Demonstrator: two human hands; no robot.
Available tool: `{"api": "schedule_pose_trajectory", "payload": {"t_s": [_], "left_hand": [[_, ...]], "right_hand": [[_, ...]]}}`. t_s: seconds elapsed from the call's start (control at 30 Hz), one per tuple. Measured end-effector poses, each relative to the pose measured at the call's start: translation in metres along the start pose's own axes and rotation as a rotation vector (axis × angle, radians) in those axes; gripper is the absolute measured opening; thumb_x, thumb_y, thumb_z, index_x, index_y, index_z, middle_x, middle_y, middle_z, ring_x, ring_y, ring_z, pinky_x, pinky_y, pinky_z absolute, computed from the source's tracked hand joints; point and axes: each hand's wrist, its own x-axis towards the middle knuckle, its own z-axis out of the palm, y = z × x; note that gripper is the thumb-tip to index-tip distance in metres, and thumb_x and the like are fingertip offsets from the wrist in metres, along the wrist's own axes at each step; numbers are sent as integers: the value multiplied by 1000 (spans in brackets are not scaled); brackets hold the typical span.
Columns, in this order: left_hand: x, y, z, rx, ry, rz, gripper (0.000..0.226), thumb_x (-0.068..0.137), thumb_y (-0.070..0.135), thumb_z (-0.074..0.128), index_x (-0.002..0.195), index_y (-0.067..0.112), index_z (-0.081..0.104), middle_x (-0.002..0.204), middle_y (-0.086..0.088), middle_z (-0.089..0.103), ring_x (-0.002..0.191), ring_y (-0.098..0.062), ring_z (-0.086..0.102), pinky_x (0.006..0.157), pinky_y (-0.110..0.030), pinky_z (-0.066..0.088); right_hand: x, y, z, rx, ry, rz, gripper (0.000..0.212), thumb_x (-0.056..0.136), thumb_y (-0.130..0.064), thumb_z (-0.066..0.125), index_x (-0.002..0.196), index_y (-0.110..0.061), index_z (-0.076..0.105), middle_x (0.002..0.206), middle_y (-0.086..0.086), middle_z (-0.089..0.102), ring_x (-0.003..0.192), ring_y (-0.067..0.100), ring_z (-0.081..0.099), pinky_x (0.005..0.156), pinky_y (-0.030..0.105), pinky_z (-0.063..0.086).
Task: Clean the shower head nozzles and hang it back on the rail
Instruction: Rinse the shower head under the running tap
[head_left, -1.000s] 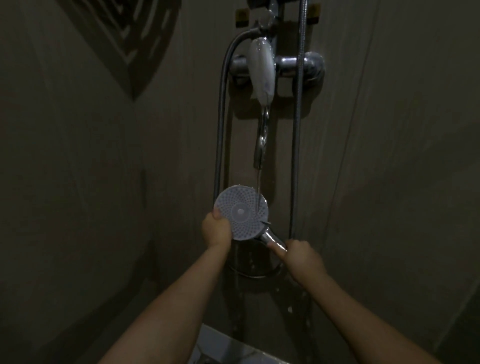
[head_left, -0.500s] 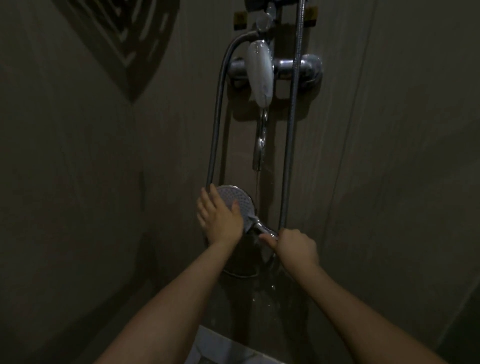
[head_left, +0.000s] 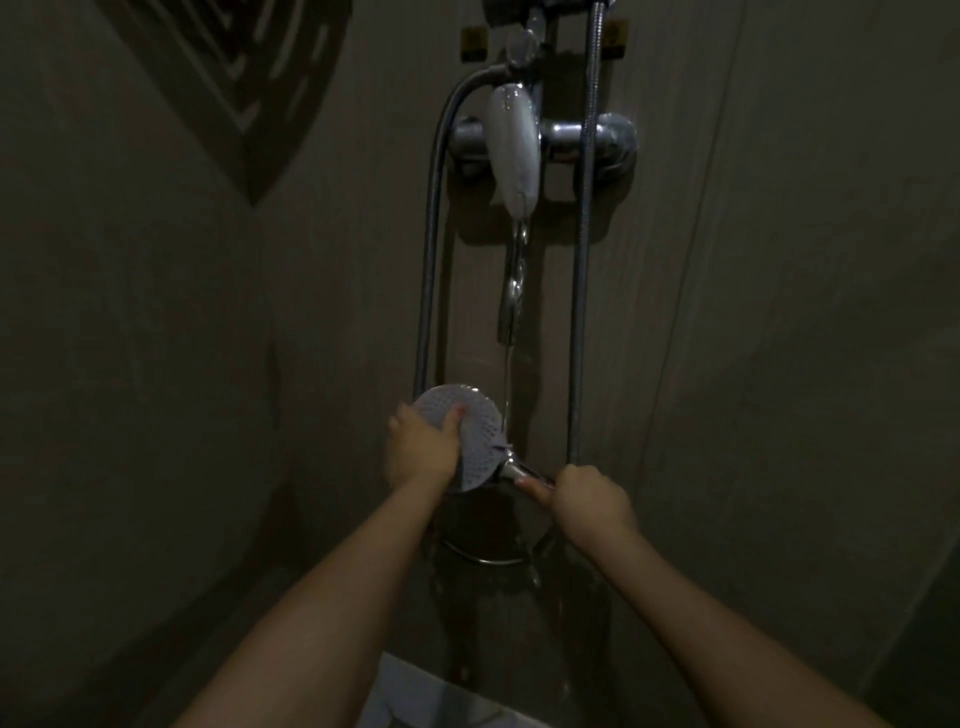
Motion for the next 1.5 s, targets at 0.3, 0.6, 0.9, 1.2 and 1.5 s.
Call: {"api": "schedule_pose_trajectory", "payload": {"t_s": [0.3,0.6,0.9,1.2,1.5], "left_hand": [[-45,1,38,-1163,-503,-486,16,95,6,48,104,1,59,95,-14,65,86,-23,63,76,-32,52],[-41,11,20,-1246,-479,-460,10,87,1,57,94,3,63,93,-12,64,89,-21,61,92,-37,48],[-23,1,2,-1087,-114,-308,53,78,15,73,125,9,51,117,-11,63,104,-28,64,89,-44,54],[-7,-5,-16,-694,76,-155,38,90,26,59,121,8,48,123,-13,57,108,-27,58,86,-37,51],[2,-53,-16,-1017,216,-486,46,95,26,51,136,6,41,131,-18,55,113,-33,58,92,-44,51]], "right_hand": [[7,-4,14,411,-93,15,54,101,-40,27,107,1,61,96,21,63,97,35,64,73,32,46],[5,-18,7,406,-68,-76,60,99,-46,28,97,0,67,84,18,61,92,31,65,68,25,38],[5,-8,-2,243,-32,-1,56,99,-46,28,119,-1,56,108,22,63,101,33,62,78,33,46],[15,-13,-18,-215,113,-157,64,80,-68,48,107,-11,59,105,10,64,98,28,63,71,30,44],[39,-29,-28,712,111,-101,20,85,-31,66,92,-15,54,83,5,58,53,7,59,46,20,47]]}}
